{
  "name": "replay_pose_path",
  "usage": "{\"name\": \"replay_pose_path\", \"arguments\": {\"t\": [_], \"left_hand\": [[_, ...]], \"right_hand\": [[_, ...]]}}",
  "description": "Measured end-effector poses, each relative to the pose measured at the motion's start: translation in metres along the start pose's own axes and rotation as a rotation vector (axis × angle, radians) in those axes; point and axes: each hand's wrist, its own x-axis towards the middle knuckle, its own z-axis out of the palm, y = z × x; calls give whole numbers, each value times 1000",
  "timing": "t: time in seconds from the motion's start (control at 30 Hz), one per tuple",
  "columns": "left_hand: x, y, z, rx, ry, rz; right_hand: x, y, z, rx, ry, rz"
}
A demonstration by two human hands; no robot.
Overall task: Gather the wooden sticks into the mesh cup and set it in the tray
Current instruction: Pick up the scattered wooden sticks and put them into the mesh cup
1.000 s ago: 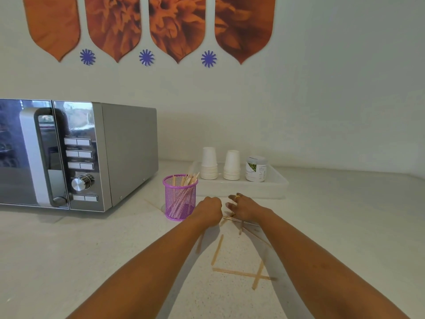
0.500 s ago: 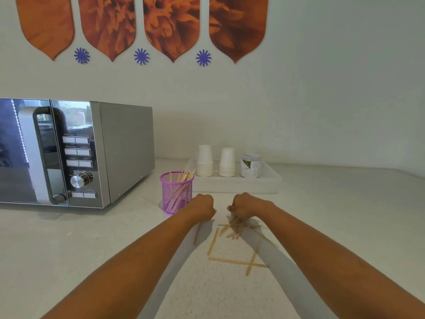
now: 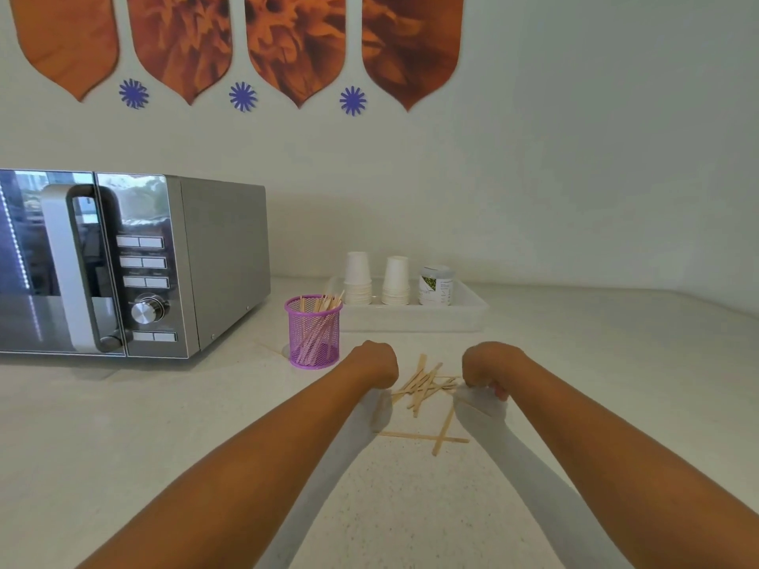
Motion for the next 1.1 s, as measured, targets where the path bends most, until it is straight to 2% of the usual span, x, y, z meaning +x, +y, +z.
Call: {"name": "replay_pose_path", "arguments": {"t": [0.17,0.33,0.6,0.7,0.87,0.97,1.1], "left_hand": [[-1,13,5,-52,-14,11],[2,18,13,-96,-26,7],[-7,11,-1,-167,-82,54],[-22,11,-12,-147,-180,141],[-35,14,-13,11,-351,229],[-30,11,-5,57,-355,223],[-27,7,-2,28,-259,217]], "right_hand": [[8,-26,9,165,11,-42],[18,-45,15,224,48,-78],[20,-37,12,442,124,-178],[16,-28,7,525,11,-162],[13,-23,10,502,-128,-109],[11,-26,11,514,-136,-120],[10,-29,15,500,-100,-132]]}}
